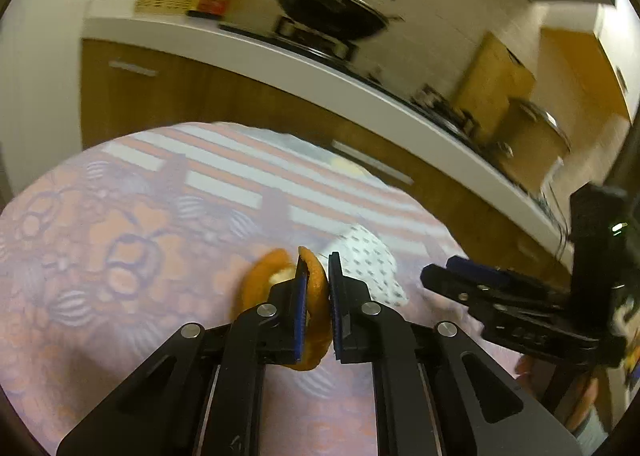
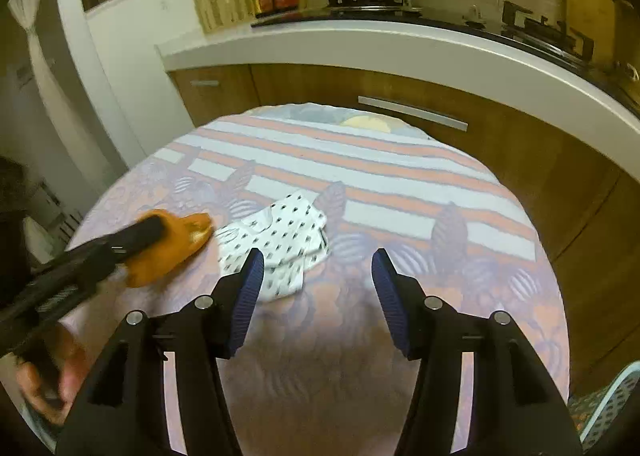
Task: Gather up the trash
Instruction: 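Grasp the orange peel with left tool while right tool grasps white dotted paper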
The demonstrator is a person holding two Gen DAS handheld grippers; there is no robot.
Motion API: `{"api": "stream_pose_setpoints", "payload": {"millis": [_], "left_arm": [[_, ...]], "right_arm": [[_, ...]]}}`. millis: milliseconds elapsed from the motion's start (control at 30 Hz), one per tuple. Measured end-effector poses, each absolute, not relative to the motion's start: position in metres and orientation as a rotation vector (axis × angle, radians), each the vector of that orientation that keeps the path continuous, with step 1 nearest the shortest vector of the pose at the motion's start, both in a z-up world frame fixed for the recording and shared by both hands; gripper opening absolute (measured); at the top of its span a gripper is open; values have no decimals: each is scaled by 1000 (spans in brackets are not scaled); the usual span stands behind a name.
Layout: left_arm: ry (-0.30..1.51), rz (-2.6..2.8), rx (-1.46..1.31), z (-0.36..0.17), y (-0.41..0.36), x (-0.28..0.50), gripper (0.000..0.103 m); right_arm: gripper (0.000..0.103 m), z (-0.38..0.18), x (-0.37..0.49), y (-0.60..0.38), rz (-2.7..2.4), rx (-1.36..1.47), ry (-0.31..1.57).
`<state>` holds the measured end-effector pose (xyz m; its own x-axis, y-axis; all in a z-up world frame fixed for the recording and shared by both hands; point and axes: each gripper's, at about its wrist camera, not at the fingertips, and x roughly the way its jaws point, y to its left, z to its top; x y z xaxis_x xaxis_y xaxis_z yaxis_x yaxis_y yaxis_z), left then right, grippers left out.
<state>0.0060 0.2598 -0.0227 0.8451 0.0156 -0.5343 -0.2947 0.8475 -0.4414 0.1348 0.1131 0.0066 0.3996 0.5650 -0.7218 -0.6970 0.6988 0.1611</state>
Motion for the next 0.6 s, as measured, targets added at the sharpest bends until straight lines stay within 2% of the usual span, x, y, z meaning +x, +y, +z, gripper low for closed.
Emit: {"api": "stream_pose_setpoints", "payload": {"millis": [100,167,233,300,400,467,600], "left_arm": [[516,195,-591,-23,273,-2,8],[516,202,-614,-24,279,-3,8],[534,202,-615,-27,279,-2,8],[567,193,-600,-29,275,2,9],[604,203,-565,-31,271,5,11],[616,212,-551,-32,270,4,14],[637,231,-551,-34,273,5,24]], "right_arm": [[53,-3,145,128,821,-163,878],[60,-9,150,138,817,-159,899],[73,-13,154,148,803,-177,892],[76,-24,161,162,821,-211,943],[75,-26,152,176,812,-303,917],[64,-27,142,184,817,-355,885],[31,-25,135,183,846,-366,853]]}}
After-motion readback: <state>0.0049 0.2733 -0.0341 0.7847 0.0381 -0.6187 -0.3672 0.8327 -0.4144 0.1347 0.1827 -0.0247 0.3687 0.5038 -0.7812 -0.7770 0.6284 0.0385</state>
